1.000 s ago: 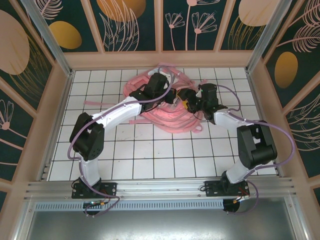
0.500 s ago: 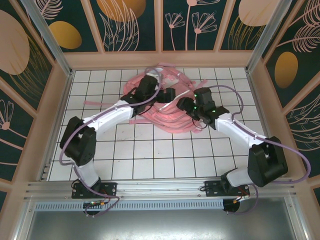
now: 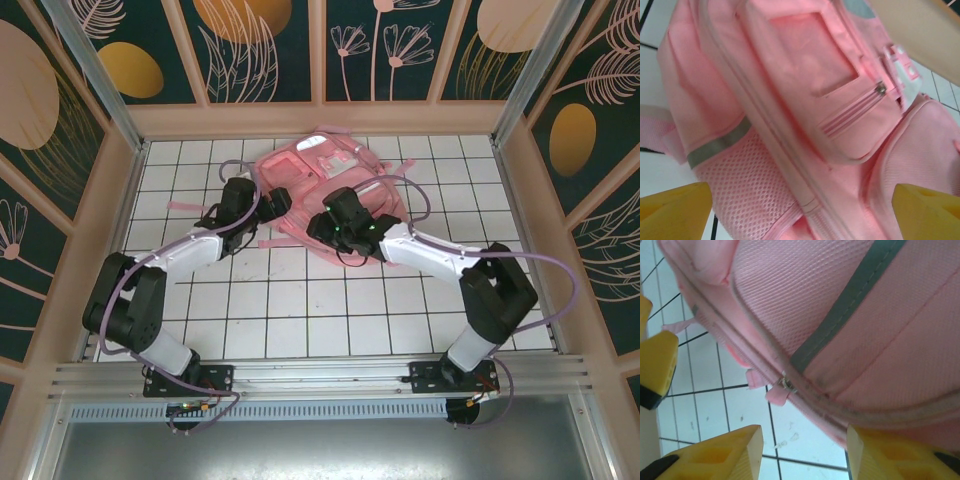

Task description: Pack the student bag

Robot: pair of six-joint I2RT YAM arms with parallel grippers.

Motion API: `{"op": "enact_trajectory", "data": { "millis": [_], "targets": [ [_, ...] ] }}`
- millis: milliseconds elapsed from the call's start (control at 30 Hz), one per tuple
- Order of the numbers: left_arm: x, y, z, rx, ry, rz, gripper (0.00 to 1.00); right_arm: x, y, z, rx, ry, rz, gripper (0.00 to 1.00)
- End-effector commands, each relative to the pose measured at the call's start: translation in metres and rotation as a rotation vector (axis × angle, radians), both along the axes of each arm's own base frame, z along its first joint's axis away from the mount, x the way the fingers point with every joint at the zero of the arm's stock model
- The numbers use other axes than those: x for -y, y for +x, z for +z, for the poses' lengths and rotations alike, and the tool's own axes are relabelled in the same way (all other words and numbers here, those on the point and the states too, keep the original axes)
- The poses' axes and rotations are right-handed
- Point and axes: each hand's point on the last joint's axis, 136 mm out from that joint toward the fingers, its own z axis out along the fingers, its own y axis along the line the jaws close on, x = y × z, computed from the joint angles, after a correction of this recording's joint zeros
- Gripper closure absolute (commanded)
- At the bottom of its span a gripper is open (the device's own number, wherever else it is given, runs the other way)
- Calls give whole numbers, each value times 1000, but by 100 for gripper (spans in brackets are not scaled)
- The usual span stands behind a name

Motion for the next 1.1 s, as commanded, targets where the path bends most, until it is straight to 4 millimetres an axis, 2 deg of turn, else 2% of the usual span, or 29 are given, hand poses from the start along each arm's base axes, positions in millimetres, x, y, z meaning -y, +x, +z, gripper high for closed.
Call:
{"op": "enact_trajectory", "data": {
  "millis": [0,100,133,200,233,300,333,400,467,567,667,800,933,1067],
  "targets": [
    [8,11,-7,21,-72,-3,12,-11,25,15,62,51,-81,55],
    [11,17,-24,4,-77,0,19,-20,34,9,56,42,-80,56],
    [13,18,-39,-17,-77,-2,21,-23,36,6,51,35,-80,57],
    [22,23,-50,-24,-104,-34,28,-27,38,1,48,20,-78,58],
    [28,24,-54,-26,-128,-53,35,-28,38,-3,45,9,-80,58],
    [40,22,-63,-41,-176,-104,63,-28,38,-9,36,-4,-83,58],
    [44,21,-65,-48,-198,-117,72,-26,38,-10,34,-12,-87,59],
    [49,13,-69,-53,-244,-135,87,-21,40,-10,45,-33,-102,58],
    [52,4,-68,-55,-270,-141,95,-14,42,-8,61,-53,-112,58],
    [65,-11,-61,-51,-311,-162,97,-7,44,-8,76,-99,-110,56],
    [88,-25,-48,-38,-344,-203,97,0,43,-16,73,-165,-109,56],
    [113,-38,-33,-23,-383,-245,98,22,41,-27,72,-276,-143,56],
    [124,-45,-23,-14,-407,-266,99,50,42,-27,103,-397,-192,55],
    [120,-43,-22,-8,-377,-245,99,75,41,-29,103,-518,-206,55]
  ]
}}
